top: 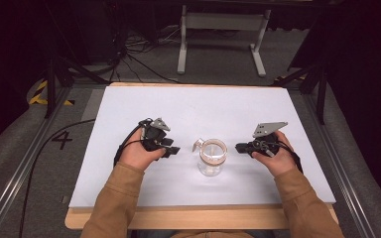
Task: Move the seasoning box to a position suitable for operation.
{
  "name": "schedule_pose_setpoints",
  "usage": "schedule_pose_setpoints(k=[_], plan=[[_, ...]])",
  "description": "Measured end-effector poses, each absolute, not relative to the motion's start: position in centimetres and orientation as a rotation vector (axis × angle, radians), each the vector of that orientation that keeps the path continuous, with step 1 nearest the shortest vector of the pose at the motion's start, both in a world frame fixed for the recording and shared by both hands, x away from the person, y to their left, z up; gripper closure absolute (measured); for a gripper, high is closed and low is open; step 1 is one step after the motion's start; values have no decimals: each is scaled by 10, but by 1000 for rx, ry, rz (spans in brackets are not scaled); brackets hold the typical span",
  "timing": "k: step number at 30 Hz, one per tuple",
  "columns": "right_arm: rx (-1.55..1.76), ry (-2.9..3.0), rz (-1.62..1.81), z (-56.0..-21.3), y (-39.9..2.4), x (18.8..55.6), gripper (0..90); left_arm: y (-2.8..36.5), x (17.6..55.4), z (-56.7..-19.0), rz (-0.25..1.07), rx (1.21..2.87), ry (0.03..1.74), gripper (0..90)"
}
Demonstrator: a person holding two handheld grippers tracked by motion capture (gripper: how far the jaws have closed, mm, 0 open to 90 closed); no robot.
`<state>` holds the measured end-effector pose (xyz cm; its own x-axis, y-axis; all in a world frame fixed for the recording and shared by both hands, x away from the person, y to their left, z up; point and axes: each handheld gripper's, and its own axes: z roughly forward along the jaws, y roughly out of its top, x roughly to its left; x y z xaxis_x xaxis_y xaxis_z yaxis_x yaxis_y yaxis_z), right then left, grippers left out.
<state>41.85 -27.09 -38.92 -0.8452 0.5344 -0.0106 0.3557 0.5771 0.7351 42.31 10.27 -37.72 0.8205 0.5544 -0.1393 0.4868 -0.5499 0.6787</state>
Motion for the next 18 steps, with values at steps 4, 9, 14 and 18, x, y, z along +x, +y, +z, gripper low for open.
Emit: schedule_pose_setpoints(k=[4,9,14,18], plan=[[739,2580,1127,-389,-271,418,858,102,421,-375,110,2238,749,773],[741,2574,1131,-388,-271,417,858,98,422,-376,106,2230,732,880],[744,2574,1132,-390,-272,417,858,89,421,-380,101,2252,719,900],[749,2573,1133,-389,-273,415,858,83,422,-380,110,2259,695,900]])
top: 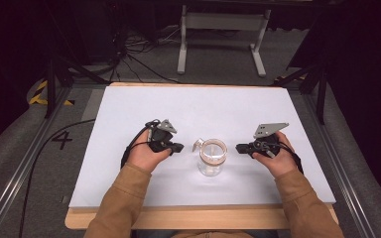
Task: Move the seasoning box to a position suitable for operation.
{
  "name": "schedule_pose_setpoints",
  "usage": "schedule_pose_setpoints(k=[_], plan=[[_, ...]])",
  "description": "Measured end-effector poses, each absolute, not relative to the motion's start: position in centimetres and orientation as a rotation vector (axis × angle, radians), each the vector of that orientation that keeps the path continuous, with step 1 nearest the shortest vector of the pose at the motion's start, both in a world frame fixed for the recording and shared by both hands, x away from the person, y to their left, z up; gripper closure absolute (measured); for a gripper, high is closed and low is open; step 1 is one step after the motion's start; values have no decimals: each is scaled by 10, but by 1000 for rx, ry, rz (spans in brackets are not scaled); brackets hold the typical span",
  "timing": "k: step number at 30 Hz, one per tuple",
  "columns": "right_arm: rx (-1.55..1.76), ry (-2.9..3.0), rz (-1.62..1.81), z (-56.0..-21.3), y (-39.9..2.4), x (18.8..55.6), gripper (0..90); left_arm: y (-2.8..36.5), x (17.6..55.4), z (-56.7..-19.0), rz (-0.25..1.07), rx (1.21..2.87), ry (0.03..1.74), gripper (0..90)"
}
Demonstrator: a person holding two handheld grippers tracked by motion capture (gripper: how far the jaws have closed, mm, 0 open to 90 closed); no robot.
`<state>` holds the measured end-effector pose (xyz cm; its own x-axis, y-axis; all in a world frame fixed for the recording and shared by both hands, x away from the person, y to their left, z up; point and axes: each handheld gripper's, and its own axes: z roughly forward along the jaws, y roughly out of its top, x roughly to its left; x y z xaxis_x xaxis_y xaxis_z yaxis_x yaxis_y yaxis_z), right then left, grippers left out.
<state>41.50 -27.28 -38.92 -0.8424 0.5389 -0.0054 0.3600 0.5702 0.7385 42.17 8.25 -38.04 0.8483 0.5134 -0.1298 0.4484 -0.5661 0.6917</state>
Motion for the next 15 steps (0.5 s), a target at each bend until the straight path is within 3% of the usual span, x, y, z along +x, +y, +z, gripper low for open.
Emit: schedule_pose_setpoints(k=[15], plan=[[778,2565,1127,-391,-281,409,855,53,430,-402,87,2277,699,900]])
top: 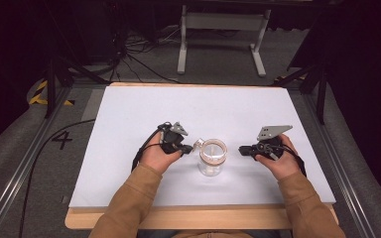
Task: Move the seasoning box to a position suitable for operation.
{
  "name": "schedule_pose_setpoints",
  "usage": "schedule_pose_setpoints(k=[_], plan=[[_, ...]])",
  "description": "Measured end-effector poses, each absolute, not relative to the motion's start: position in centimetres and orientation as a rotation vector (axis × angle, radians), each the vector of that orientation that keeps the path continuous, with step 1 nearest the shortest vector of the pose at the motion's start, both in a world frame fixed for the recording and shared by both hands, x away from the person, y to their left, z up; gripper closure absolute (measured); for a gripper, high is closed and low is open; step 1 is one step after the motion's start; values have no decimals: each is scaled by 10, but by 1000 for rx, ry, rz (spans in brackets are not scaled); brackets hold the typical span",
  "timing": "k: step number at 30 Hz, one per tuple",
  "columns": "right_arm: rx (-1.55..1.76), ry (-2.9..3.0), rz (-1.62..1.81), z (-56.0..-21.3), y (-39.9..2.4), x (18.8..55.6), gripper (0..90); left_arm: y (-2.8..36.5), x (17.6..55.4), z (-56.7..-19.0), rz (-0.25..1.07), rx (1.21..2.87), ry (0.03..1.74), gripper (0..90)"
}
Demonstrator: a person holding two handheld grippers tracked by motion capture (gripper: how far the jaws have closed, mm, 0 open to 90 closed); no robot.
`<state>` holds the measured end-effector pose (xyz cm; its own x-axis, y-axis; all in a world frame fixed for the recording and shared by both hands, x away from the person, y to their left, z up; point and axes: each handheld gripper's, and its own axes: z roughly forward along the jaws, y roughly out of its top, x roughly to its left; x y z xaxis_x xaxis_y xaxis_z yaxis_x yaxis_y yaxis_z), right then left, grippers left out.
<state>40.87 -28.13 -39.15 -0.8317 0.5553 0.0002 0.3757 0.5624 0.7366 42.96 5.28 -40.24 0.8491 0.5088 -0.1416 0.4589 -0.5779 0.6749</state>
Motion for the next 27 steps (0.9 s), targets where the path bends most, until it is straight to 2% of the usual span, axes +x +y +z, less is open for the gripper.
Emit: schedule_pose_setpoints(k=[27], plan=[[805,2553,1110,-395,-289,397,849,47,443,-403,111,2294,673,899]])
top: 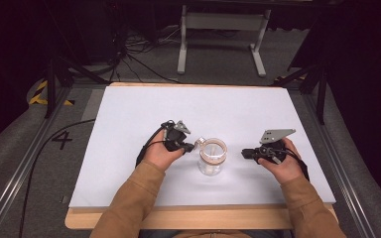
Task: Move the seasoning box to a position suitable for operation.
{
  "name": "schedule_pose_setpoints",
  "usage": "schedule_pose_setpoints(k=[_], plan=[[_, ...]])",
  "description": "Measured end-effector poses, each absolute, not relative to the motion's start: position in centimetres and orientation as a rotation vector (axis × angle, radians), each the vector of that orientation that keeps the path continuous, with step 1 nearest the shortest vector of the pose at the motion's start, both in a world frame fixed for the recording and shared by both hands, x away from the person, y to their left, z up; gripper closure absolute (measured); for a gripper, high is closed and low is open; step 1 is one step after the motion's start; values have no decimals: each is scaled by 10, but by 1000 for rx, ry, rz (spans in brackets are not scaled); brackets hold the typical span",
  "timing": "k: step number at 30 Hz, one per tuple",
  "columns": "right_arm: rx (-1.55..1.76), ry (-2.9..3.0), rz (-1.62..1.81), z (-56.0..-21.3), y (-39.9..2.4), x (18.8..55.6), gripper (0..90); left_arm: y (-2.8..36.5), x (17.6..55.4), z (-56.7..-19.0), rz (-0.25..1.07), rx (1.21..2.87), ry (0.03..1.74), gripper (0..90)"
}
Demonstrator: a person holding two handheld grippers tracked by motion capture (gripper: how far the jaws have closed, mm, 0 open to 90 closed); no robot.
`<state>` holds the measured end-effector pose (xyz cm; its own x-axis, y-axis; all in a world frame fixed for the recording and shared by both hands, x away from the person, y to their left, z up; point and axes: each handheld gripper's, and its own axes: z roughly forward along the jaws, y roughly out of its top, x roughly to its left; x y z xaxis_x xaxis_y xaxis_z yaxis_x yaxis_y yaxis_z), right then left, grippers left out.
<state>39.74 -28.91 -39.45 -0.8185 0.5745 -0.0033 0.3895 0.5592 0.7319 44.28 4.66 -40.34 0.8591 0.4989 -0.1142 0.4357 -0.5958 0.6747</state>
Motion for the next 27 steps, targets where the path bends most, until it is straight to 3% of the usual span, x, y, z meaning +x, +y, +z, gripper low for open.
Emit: schedule_pose_setpoints(k=[27], plan=[[883,2506,1093,-399,-308,373,849,35,462,-398,132,2233,637,897]])
